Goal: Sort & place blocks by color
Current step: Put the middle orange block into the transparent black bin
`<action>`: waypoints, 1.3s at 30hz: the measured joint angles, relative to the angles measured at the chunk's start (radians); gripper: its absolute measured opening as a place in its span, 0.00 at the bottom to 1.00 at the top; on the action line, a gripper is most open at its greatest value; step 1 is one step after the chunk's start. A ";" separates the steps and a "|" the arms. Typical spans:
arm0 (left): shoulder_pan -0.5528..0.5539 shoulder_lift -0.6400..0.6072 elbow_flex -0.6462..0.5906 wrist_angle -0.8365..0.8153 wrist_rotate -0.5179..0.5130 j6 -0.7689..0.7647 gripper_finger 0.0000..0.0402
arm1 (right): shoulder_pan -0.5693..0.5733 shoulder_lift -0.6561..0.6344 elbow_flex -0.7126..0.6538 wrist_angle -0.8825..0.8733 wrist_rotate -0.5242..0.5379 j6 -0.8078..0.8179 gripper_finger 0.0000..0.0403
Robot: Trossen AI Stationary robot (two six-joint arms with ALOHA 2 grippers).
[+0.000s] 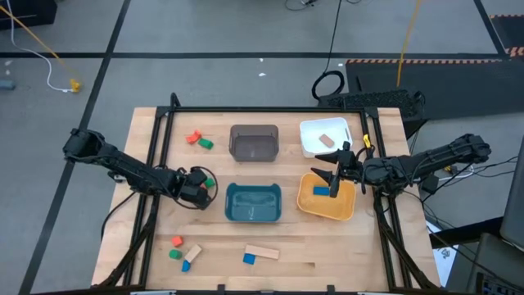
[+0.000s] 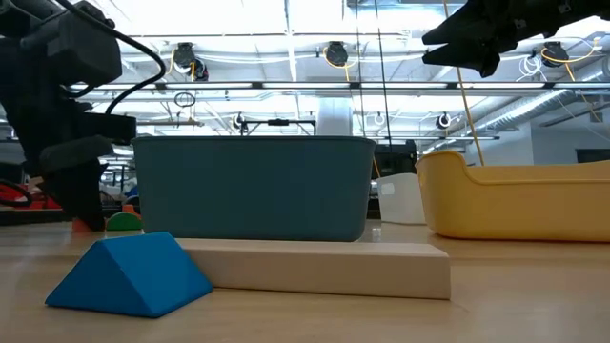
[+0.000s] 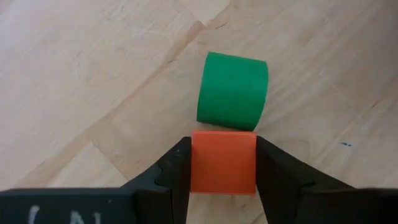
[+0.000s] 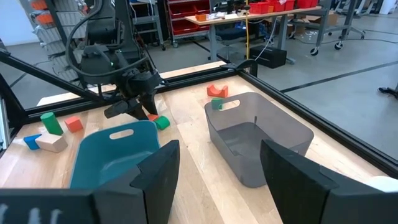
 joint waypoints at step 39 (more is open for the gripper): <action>0.336 0.024 0.366 0.347 -0.193 0.710 0.37 | 0.000 0.000 0.000 0.000 0.000 0.000 0.53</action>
